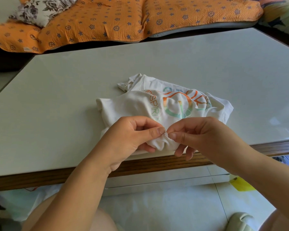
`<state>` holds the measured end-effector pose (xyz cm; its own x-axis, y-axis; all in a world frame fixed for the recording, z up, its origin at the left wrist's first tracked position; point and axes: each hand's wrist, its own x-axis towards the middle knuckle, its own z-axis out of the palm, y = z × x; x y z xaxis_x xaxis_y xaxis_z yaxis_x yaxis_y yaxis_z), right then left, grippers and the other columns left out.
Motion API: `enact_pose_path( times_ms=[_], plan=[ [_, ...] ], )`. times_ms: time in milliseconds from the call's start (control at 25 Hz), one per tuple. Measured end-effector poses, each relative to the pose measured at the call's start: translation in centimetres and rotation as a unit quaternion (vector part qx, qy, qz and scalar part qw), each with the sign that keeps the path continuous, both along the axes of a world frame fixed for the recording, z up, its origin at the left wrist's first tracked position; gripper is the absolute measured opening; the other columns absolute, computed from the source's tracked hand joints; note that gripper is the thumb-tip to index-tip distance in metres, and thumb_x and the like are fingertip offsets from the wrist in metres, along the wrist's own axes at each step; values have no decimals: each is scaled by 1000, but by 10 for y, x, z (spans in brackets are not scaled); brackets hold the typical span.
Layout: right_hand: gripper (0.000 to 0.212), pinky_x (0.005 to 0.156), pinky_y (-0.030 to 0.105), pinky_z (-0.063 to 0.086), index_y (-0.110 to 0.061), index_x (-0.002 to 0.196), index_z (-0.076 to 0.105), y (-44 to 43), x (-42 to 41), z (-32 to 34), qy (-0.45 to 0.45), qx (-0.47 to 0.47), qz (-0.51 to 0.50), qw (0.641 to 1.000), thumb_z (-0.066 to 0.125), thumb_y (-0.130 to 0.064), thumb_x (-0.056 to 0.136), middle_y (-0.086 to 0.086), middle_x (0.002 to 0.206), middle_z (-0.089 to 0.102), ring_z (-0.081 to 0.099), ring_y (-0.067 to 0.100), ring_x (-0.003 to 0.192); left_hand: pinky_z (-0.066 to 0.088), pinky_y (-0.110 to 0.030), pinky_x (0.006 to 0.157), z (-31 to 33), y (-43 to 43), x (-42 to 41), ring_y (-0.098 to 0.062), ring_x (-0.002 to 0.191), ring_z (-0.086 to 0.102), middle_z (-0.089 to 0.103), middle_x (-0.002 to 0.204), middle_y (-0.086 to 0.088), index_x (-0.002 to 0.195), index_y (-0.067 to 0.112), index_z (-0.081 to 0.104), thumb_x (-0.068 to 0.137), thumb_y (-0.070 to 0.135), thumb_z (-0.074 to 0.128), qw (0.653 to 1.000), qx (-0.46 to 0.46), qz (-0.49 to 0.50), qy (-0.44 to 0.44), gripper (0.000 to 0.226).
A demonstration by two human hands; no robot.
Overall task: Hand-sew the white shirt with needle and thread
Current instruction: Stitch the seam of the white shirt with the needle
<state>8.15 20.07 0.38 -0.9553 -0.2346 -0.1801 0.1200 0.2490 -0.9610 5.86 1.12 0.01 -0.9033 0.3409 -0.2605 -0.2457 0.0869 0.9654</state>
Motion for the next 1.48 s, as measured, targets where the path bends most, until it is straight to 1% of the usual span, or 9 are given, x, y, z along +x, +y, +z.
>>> enact_pose_path(
  times_ms=[160,360,600,840,920,1040,1280,1400,1480],
  plan=[
    [14,52,18,51,-22,77,74,1,0,0,8,1,-7,1000,68,-13,85,-1,59,66,65,12,56,55,-19,56,-1,1,0,-7,61,66,72,71,0,74,19,77,66,28,73,1000,1,10,-4,13],
    [16,51,21,47,-22,89,74,4,-1,1,13,0,27,1000,62,-12,90,13,71,59,62,13,53,54,-18,53,1,-1,0,-8,59,65,71,71,-2,78,16,74,69,27,70,1000,20,22,-1,15],
    [20,52,21,46,-25,92,74,7,-4,-1,5,-18,44,999,60,-10,90,15,75,57,61,15,54,54,-18,53,3,-3,0,-9,60,65,70,71,-2,81,13,71,74,26,66,1000,21,14,8,16],
    [21,53,21,46,-22,96,74,8,-4,2,-1,-21,52,998,58,-8,92,30,82,55,60,16,55,55,-20,55,4,-3,1,-10,61,66,72,75,-5,75,19,72,74,28,67,999,16,16,25,11],
    [21,52,20,46,-22,96,73,9,-4,3,-2,-23,57,998,58,-8,91,27,80,55,60,16,55,56,-21,56,3,-3,2,-11,64,67,72,76,-5,76,19,72,74,29,66,999,9,12,42,12],
    [23,53,19,45,-23,96,74,9,-5,2,1,-23,63,998,57,-8,92,16,73,55,60,15,55,56,-21,57,3,-3,2,-12,66,68,72,76,-4,78,17,71,75,29,66,999,5,12,53,13],
    [25,54,20,46,-21,99,74,12,-7,2,-1,-29,73,997,56,-6,92,10,70,58,59,16,58,56,-21,57,4,-3,1,-12,65,67,71,75,-3,80,14,70,76,27,65,998,11,13,54,15],
    [21,55,20,46,-21,99,75,13,-7,3,-11,-48,85,995,59,-14,86,10,71,61,59,18,60,56,-21,56,4,-3,2,-13,65,67,71,77,-6,79,15,70,76,27,65,999,19,16,49,14],
    [26,56,20,46,-19,100,75,14,-7,3,-23,-64,91,994,60,-21,79,11,73,60,59,18,60,56,-21,56,4,-3,2,-13,65,67,70,77,-6,80,15,70,75,28,65,998,21,19,49,14]
  ],
)
